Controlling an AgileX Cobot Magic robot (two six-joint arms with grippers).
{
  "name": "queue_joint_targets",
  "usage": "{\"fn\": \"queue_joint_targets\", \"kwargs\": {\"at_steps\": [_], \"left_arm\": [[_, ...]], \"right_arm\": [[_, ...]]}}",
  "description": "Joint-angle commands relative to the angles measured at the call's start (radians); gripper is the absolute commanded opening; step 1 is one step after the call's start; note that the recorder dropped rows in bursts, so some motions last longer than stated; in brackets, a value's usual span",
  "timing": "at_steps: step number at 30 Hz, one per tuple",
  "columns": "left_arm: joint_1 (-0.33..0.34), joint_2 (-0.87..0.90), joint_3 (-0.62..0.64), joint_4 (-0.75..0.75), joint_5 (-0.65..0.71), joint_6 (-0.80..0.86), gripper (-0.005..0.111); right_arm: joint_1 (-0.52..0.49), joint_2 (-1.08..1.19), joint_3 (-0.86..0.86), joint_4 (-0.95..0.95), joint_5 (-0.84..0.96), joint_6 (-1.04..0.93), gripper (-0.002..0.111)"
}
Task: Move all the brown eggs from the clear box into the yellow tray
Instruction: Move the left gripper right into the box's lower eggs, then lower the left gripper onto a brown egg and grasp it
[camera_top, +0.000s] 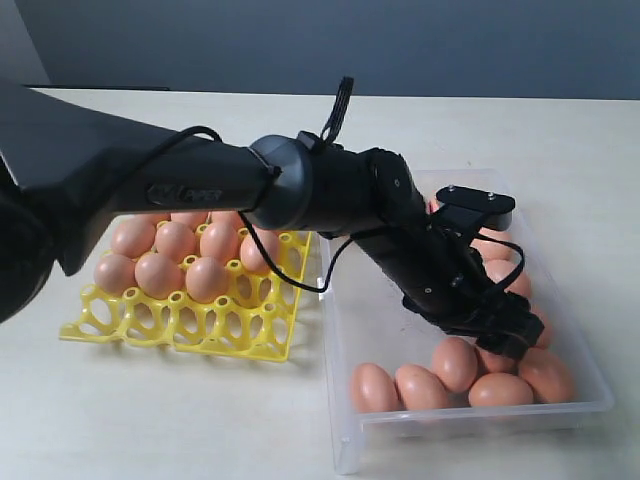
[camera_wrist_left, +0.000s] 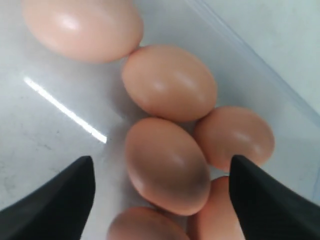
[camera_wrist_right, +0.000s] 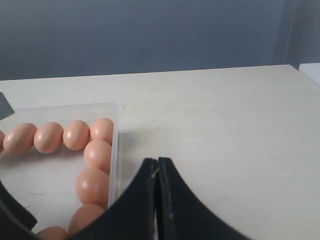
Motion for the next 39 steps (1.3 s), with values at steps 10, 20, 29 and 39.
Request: {"fn": "queue_joint_targets", "kwargs": {"at_steps": [10,20,29,39], "left_arm": [[-0.037,0.003,-0.006,0.064,-0.016,-0.038,0.069],[-0.068,0.003,-0.006,0.124,-0.056,-0.074,0.055],[-0.053,-0.018,-0.011,0.215,-0.074,-0.108,0.004],[-0.046,-0.115,-0.013,0.257,-0.132,-0.108,0.001]], "right_arm": [[0.0,-0.004,0.002,-0.001,-0.007,-0.005,-0.001],[0.0,-0.004,0.002,-0.001,-0.007,-0.005,-0.001],[0.0,-0.004,0.002,-0.001,-0.007,-0.005,-0.001],[0.0,-0.004,0.002,-0.001,-0.007,-0.005,-0.001]]}}
